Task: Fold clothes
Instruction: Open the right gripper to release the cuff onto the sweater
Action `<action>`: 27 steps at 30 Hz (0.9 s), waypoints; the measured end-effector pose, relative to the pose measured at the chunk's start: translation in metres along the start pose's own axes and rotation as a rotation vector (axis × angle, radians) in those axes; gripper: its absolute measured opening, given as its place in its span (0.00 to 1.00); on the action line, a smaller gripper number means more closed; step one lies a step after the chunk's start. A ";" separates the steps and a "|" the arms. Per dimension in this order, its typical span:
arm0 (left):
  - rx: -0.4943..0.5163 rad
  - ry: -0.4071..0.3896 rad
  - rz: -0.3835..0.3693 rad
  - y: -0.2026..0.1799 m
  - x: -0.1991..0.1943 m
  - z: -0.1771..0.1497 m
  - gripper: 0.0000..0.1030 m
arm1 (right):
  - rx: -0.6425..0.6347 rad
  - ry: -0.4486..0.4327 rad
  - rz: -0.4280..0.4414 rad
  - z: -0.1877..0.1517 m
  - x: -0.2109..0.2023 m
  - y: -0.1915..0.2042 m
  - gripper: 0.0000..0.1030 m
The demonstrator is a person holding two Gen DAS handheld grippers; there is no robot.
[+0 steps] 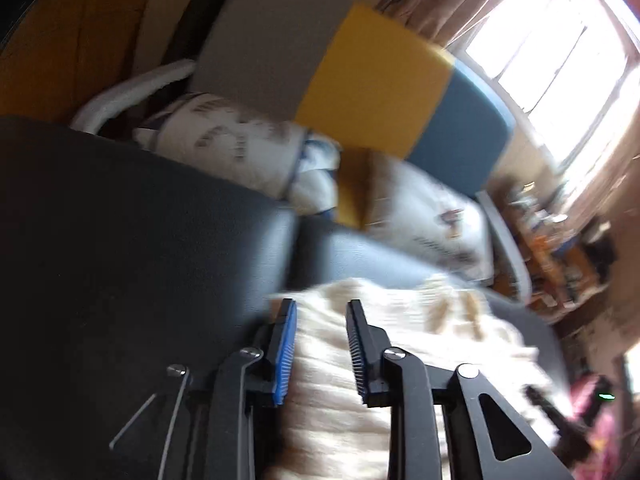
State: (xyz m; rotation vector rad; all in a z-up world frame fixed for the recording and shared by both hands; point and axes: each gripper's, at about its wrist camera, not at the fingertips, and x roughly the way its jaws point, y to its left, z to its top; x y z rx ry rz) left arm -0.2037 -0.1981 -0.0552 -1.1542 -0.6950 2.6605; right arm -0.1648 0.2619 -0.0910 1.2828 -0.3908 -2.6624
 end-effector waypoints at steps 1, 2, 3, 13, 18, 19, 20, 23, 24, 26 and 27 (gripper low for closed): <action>0.033 0.021 -0.016 -0.007 0.002 -0.007 0.33 | 0.004 -0.002 -0.002 0.001 0.000 -0.002 0.11; 0.077 0.056 0.013 -0.014 0.010 -0.016 0.33 | 0.009 -0.004 -0.003 0.001 -0.001 -0.003 0.11; 0.118 0.092 0.045 -0.019 0.018 -0.024 0.33 | 0.013 -0.005 -0.005 0.002 -0.001 -0.005 0.11; 0.146 0.135 0.149 -0.017 0.041 -0.041 0.31 | -0.123 -0.004 -0.157 0.030 0.001 0.006 0.13; 0.237 0.109 0.231 -0.025 0.042 -0.052 0.35 | -0.071 0.013 -0.147 0.022 0.005 -0.014 0.10; 0.227 0.103 0.234 -0.028 0.040 -0.053 0.35 | -0.082 0.015 -0.145 0.023 0.004 -0.012 0.13; 0.216 0.095 0.232 -0.030 0.038 -0.053 0.34 | -0.083 0.018 -0.131 0.023 0.004 -0.012 0.14; 0.207 0.077 0.164 -0.038 0.031 -0.054 0.33 | 0.074 0.054 0.115 0.030 0.001 -0.028 0.27; 0.210 0.074 0.143 -0.042 0.030 -0.054 0.33 | 0.135 0.076 0.157 0.033 0.003 -0.034 0.29; 0.219 0.070 0.103 -0.048 0.027 -0.054 0.33 | 0.209 0.115 0.199 0.037 0.009 -0.043 0.30; 0.233 0.078 0.089 -0.053 0.028 -0.054 0.33 | 0.213 0.131 0.214 0.039 0.012 -0.045 0.30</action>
